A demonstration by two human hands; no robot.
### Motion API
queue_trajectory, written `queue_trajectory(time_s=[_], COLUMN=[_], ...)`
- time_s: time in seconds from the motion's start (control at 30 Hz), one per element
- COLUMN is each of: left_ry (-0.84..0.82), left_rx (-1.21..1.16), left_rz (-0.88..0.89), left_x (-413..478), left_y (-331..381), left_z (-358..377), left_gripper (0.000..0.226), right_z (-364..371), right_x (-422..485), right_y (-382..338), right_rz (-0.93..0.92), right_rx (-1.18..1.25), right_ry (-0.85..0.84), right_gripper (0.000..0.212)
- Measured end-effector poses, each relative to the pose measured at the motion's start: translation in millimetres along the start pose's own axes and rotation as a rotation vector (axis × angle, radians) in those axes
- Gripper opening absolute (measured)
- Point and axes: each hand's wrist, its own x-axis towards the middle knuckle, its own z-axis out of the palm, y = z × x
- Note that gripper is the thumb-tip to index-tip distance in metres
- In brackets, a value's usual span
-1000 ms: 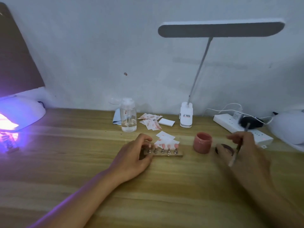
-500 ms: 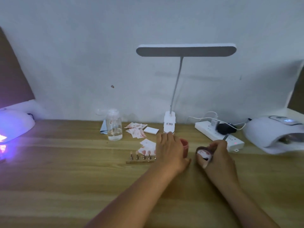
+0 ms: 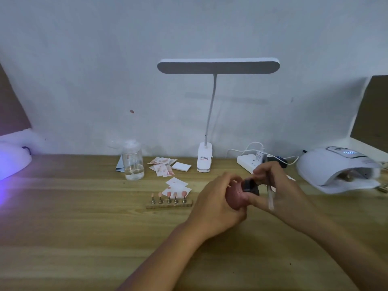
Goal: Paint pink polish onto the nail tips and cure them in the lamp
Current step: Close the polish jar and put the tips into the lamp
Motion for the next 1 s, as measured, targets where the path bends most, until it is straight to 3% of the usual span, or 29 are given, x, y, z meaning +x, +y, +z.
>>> queue_trajectory(time_s=[0.1,0.27,0.37,0.5,0.57,0.7,0.77,0.87,1.0], left_ry=[-0.007,0.032,0.051,0.052,0.016,-0.057,-0.086,-0.034,0.065], left_rx=[0.016,0.116,0.195,0.304,0.291,-0.013,0.027,0.224,0.227], left_rz=[0.034,0.017,0.038,0.117,0.09,-0.104,-0.059,0.028,-0.029], left_x=[-2,-4,-6,-8,-7,3,4,2,18], left_y=[6,10,13,15,13,5,6,12,14], left_z=[-9,-16,-14,-14,-18,-34,-39,-40,-47], left_gripper=[0.055,0.064,0.065,0.059,0.06,0.069,0.068,0.07,0.077], right_z=[0,1,4,11,9,-8,-5,11,18], right_x=[0,7,10,12,14,16,16,23,38], right_y=[-6,-9,-12,-16,-17,-15,-16,-20,-29], right_rz=[-0.021,-0.04,-0.048,-0.084,-0.07,-0.133,-0.123,-0.022,0.184], right_rx=[0.103,0.024,-0.141,-0.554,-0.648,-0.214,-0.303,-0.621,-0.342], right_ry=[0.0,-0.005,0.026,0.155,0.119,-0.106,-0.089,0.006,0.096], right_gripper=[0.046,0.042,0.048,0.064,0.06,0.041,0.049,0.061,0.079])
